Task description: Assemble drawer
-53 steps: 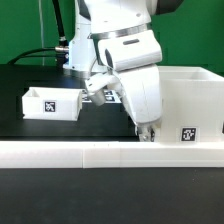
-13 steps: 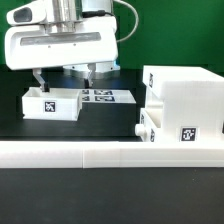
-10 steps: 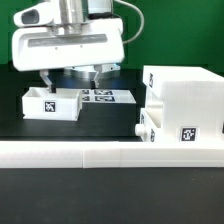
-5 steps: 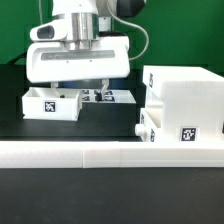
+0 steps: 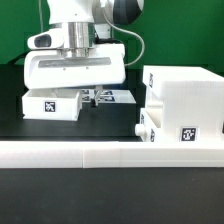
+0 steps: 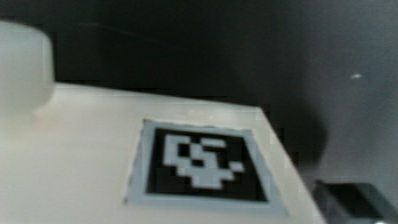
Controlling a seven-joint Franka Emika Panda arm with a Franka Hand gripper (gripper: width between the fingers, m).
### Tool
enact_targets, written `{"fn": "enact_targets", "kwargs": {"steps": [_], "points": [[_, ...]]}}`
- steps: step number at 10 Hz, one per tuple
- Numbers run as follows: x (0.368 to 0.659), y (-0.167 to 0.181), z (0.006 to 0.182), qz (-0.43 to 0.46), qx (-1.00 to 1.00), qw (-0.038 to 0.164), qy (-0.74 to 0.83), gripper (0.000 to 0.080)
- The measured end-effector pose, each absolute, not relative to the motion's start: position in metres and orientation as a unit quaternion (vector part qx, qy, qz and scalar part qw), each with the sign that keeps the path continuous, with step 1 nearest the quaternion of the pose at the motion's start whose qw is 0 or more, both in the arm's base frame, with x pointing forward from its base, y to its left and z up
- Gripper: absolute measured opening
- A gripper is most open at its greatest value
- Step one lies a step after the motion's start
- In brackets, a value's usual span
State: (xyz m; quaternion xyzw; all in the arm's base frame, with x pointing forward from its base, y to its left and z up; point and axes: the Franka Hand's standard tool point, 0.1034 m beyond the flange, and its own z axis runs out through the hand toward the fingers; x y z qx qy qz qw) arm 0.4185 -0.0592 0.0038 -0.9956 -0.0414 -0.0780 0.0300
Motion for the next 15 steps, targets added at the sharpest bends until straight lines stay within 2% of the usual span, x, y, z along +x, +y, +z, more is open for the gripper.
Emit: {"fn": "enact_targets", "kwargs": {"steps": [1, 2, 3, 4, 5, 8, 10, 12, 14, 15], "points": [[0.418, -0.059, 0.004, -0.078, -0.996, 0.030, -0.041, 0.0452], [0.418, -0.059, 0.004, -0.078, -0.996, 0.030, -0.041, 0.0251], [0.419, -0.058, 0.004, -0.078, -0.996, 0.030, -0.042, 0.0116], [0.419, -0.057, 0.004, -0.079, -0.995, 0.030, -0.044, 0.0116], [0.420, -0.056, 0.005, -0.079, -0.995, 0.031, -0.044, 0.0041], [0.423, -0.049, 0.006, -0.081, -0.995, 0.031, -0.052, 0.0041], [0.434, -0.026, 0.011, -0.081, -0.993, 0.035, -0.073, 0.0041], [0.451, -0.008, 0.029, -0.068, -0.991, 0.041, -0.106, 0.0041], [0.471, -0.007, 0.045, -0.050, -0.986, 0.051, -0.149, 0.0041], [0.479, -0.005, 0.052, -0.016, -0.984, 0.066, -0.164, 0.0041]]}}
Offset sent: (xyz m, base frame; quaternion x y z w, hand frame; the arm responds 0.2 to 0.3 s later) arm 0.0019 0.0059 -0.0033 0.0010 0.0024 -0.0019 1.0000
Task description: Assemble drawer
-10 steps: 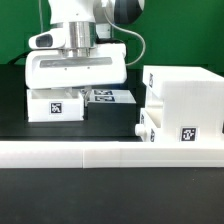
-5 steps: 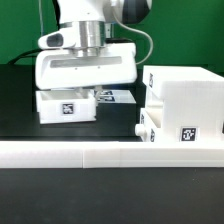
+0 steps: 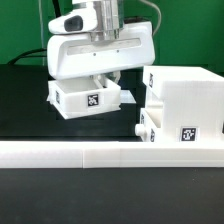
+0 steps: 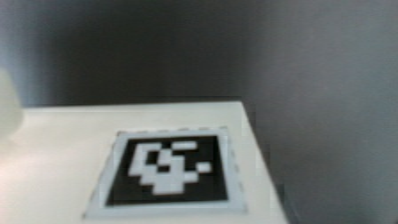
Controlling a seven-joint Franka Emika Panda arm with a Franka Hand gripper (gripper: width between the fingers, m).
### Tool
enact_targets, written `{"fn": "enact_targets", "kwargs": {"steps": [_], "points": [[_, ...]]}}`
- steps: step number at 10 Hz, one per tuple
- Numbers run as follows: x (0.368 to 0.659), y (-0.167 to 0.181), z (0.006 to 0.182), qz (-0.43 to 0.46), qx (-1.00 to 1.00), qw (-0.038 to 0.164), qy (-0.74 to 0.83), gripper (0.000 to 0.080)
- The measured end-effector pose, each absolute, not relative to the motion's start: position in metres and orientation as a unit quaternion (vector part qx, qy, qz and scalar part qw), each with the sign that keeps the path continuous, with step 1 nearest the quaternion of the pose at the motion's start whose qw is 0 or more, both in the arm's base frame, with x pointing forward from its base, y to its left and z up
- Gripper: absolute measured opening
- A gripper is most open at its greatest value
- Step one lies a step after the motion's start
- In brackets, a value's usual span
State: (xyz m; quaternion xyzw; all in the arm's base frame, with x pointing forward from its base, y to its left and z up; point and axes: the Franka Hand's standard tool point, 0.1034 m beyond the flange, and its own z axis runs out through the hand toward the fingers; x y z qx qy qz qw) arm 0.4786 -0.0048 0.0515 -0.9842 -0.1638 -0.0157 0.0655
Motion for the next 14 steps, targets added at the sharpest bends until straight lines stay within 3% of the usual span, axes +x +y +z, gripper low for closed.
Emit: {"fn": "enact_targets", "kwargs": {"steps": [1, 3, 9, 14], "points": [[0.489, -0.005, 0.059, -0.023, -0.983, 0.064, -0.170, 0.0041], [0.486, -0.005, 0.056, -0.023, -0.979, 0.063, -0.192, 0.0041], [0.504, -0.032, 0.058, -0.037, -0.869, 0.044, -0.491, 0.0041], [0.508, -0.036, 0.057, -0.030, -0.784, 0.033, -0.619, 0.0041]]}}
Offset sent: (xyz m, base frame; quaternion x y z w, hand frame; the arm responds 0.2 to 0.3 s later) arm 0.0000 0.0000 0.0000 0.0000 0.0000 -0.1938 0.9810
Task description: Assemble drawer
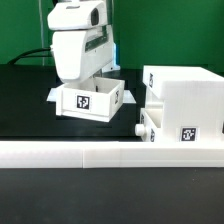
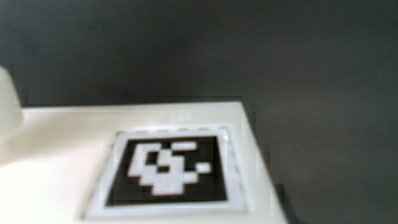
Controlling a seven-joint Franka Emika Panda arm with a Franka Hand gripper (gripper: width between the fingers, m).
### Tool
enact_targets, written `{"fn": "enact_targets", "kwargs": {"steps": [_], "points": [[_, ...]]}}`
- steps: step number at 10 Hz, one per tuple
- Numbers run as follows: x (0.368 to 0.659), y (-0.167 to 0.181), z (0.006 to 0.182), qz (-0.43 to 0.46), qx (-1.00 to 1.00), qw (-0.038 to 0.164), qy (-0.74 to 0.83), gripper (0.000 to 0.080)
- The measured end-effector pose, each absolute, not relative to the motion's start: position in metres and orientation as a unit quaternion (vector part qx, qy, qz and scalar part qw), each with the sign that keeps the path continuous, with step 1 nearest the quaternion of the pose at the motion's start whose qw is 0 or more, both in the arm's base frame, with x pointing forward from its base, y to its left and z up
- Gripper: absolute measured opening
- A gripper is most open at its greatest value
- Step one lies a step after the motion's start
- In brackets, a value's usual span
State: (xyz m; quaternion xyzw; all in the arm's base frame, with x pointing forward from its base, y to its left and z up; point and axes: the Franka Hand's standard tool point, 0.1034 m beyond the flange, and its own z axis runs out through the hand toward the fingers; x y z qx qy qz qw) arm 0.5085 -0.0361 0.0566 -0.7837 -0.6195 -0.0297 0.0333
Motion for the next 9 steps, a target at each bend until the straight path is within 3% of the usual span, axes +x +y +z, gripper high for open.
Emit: {"fn": "enact_targets", "kwargs": {"steps": [4, 9], "points": [[0.539, -0.027, 0.060, -0.022, -0.763, 0.033, -0.645, 0.0041], [0.536, -0.028, 0.056, -0.020, -0.749, 0.035, -0.661, 0.0041]]}}
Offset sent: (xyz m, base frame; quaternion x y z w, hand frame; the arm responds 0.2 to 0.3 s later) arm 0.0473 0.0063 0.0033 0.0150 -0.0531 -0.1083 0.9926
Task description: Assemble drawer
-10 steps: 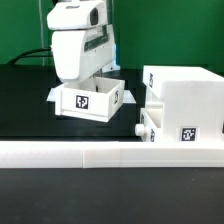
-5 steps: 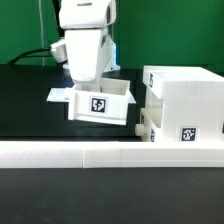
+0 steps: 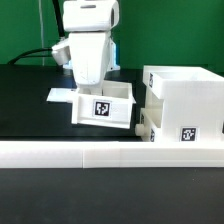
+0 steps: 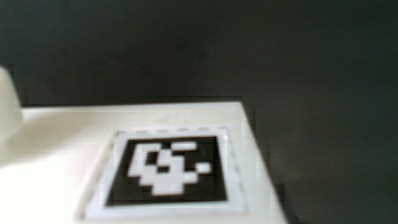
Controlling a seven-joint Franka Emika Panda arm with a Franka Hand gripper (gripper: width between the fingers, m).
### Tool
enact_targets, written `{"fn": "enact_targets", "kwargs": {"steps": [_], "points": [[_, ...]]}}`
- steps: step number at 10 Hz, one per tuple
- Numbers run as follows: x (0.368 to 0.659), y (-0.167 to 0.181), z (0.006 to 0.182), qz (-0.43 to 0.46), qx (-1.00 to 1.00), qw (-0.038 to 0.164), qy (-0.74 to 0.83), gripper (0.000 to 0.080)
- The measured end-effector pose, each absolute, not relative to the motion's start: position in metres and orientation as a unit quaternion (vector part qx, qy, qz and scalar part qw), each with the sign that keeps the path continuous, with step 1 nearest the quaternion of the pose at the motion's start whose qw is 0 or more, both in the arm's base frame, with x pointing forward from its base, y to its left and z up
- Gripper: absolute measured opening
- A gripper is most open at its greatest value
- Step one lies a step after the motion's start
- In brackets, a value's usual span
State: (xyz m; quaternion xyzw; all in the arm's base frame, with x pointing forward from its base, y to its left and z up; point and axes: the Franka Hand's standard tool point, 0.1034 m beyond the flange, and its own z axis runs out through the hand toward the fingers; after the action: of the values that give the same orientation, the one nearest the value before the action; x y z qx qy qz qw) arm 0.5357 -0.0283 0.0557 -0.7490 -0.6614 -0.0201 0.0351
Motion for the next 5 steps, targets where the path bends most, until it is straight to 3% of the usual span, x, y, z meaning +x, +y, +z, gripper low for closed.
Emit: {"fn": "enact_targets", "kwargs": {"steps": [5], "points": [[0.5412, -0.0241, 0.0590, -0.017, -0.737, 0.038, -0.674, 0.0041]]}}
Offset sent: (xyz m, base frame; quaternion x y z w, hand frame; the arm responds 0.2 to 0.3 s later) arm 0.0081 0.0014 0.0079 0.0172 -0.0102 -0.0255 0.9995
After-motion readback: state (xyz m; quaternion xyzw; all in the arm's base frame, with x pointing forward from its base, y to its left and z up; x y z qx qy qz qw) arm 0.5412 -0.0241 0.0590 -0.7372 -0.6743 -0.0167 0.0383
